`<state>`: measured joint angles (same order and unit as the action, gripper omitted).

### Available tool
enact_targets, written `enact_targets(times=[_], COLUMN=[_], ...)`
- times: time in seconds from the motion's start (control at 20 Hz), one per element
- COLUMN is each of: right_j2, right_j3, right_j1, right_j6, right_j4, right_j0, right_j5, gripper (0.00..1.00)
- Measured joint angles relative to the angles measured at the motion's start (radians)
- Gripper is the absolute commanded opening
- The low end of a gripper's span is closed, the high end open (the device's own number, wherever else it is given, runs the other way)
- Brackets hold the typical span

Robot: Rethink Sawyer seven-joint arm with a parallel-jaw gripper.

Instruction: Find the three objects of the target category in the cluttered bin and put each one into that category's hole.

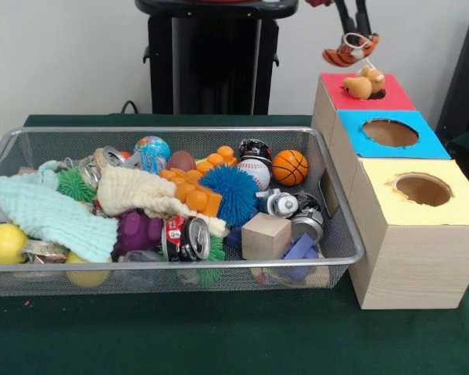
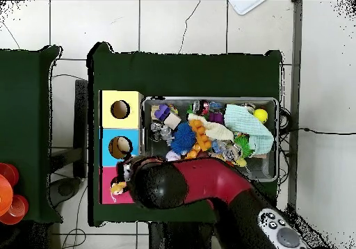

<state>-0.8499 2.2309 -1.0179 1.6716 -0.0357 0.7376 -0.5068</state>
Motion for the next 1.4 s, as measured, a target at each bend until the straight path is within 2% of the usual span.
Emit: enact_targets(times=[0.3, 0.45, 0.65, 0.9, 1.4], right_j2=[0.033, 0.065, 0.100, 0.168, 0.204], right_j3=[0.047, 0.071, 0.087, 0.096, 0.102], right_j1=[0.021, 0.057, 0.092, 0.130, 0.104], right_j6=[0.000, 0.000, 0.000, 0.000, 0.000], right_j4=[0.013, 0.032, 0.047, 0.054, 0.106], right_j0=[-0.093, -0.149, -0.185, -0.227, -0.233], right_j5=[0.094, 0.181, 0.229, 0.235, 0.233], gripper=[0.00, 0.00, 0.00, 0.00, 0.00])
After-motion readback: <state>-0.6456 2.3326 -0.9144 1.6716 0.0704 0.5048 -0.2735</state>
